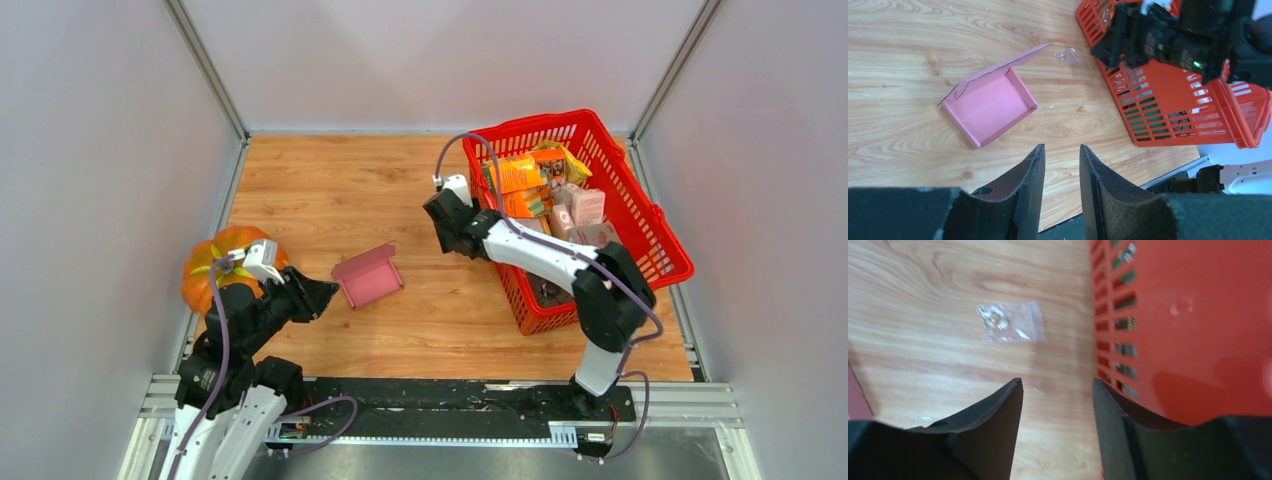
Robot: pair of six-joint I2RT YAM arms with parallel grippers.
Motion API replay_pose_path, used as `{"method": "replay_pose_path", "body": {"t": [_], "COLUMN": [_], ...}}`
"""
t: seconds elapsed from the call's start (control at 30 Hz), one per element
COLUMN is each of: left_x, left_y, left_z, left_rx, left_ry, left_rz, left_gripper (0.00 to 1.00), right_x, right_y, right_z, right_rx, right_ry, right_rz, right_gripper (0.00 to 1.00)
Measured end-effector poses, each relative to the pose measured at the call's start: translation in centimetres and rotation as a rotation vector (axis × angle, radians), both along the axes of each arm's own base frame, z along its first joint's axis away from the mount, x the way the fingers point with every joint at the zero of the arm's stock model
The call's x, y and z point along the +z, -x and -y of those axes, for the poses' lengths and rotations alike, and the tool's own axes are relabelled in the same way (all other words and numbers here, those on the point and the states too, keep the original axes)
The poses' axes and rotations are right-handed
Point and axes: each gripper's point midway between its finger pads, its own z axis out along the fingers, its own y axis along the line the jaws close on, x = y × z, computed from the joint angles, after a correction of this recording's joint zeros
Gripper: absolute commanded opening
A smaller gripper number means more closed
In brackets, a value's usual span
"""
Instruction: Fold the paper box
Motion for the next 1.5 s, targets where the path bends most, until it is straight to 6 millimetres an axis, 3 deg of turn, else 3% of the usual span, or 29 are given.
{"method": "replay_pose_path", "body": {"t": [0.1, 0.27, 0.57, 0.83, 1.0, 1.07, 1.33, 1.5], "left_x": [0.0, -0.1, -0.1, -0.2, -0.3, -0.3, -0.3, -0.4], "left_y": [0.0, 0.1, 0.3, 0.4, 0.4, 0.4, 0.4, 0.4], "left_z": [0.2, 0.5, 0.9, 1.0, 1.1, 1.0, 1.0, 1.0], "left_rx": [-0.009, -0.032, -0.057, -0.067, -0.073, -0.072, -0.072, -0.068], "left_ry": [0.002, 0.005, 0.009, 0.004, 0.001, 0.001, 0.000, -0.002], "left_rz": [-0.003, -0.013, -0.017, -0.023, -0.020, -0.020, -0.021, -0.024], "left_gripper": [0.40, 0.41, 0.41, 0.41, 0.41, 0.41, 0.41, 0.41], "right_x": [-0.7, -3.8, -7.3, -8.3, -8.4, -8.3, -8.0, -5.6], "right_y": [-2.4, -5.1, -5.8, -4.2, -4.0, -3.7, 0.7, 3.2], "right_z": [-3.0, -6.3, -4.8, -5.2, -5.5, -5.5, -4.4, -4.9], "right_rx": [0.026, 0.050, -0.001, 0.004, 0.012, 0.015, 0.068, 0.123], "right_ry": [-0.003, -0.005, -0.061, -0.156, -0.150, -0.140, -0.077, -0.084], "right_rz": [-0.002, -0.059, -0.194, -0.234, -0.223, -0.210, -0.218, -0.194], "right_gripper": [0.63, 0.71, 0.70, 0.52, 0.47, 0.40, 0.24, 0.24]}}
